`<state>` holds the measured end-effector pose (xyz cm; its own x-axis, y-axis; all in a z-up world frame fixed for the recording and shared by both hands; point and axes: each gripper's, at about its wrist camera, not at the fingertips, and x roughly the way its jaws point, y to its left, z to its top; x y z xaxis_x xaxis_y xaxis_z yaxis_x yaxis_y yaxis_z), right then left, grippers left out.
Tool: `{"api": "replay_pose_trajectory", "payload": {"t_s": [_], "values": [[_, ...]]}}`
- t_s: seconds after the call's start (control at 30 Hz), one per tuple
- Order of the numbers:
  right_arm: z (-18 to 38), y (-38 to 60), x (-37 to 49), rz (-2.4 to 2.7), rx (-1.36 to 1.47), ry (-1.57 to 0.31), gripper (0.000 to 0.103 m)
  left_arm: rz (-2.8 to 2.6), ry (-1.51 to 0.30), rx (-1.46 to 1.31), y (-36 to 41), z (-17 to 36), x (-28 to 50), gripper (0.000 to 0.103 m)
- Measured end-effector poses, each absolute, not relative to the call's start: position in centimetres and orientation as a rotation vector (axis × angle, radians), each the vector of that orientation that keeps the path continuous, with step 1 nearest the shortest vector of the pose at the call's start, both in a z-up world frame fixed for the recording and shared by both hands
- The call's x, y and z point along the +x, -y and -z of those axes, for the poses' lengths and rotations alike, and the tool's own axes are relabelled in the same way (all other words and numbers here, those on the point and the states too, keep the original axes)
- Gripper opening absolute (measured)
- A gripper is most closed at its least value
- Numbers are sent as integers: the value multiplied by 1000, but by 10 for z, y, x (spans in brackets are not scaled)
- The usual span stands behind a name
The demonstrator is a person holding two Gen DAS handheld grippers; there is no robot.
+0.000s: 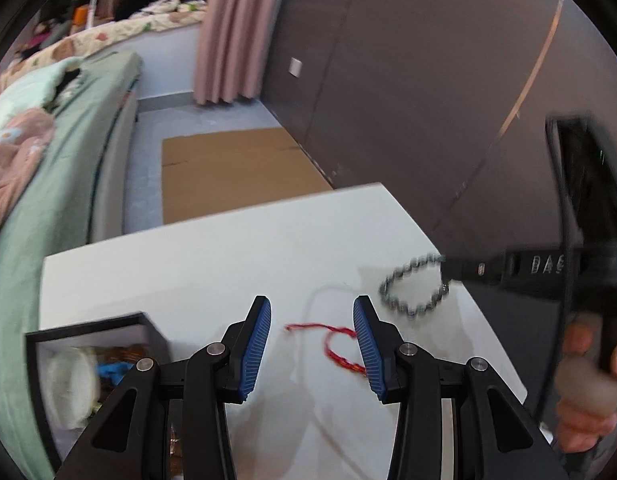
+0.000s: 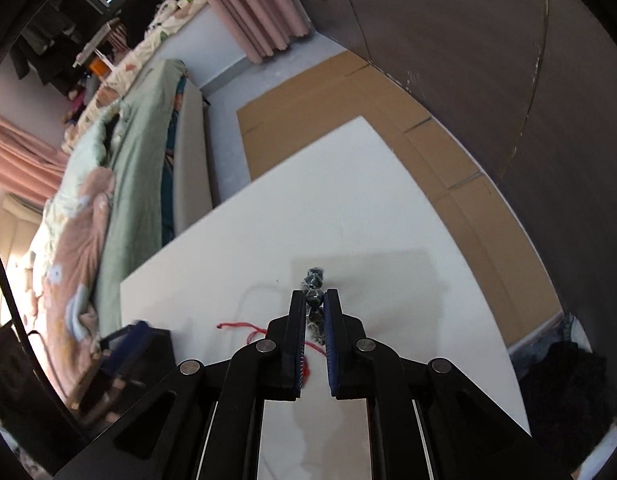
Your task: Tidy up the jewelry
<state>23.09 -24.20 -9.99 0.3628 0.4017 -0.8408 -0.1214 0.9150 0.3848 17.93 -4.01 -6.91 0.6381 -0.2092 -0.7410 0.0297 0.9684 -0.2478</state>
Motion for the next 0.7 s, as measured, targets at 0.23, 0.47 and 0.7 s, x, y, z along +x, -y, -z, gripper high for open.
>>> {"api": "replay_pose_trajectory", "payload": {"t_s": [0.23,0.47,0.7], "values": [[92,261,238,-317,321,-1132,10,172,-959,-142,70,93,184,45],[90,268,239,-313,356,-1129,10,144,-1029,-119,83,116,189,45],[90,266,236,-315,355,-1134,10,102,-1049,-28,97,125,184,47]]}}
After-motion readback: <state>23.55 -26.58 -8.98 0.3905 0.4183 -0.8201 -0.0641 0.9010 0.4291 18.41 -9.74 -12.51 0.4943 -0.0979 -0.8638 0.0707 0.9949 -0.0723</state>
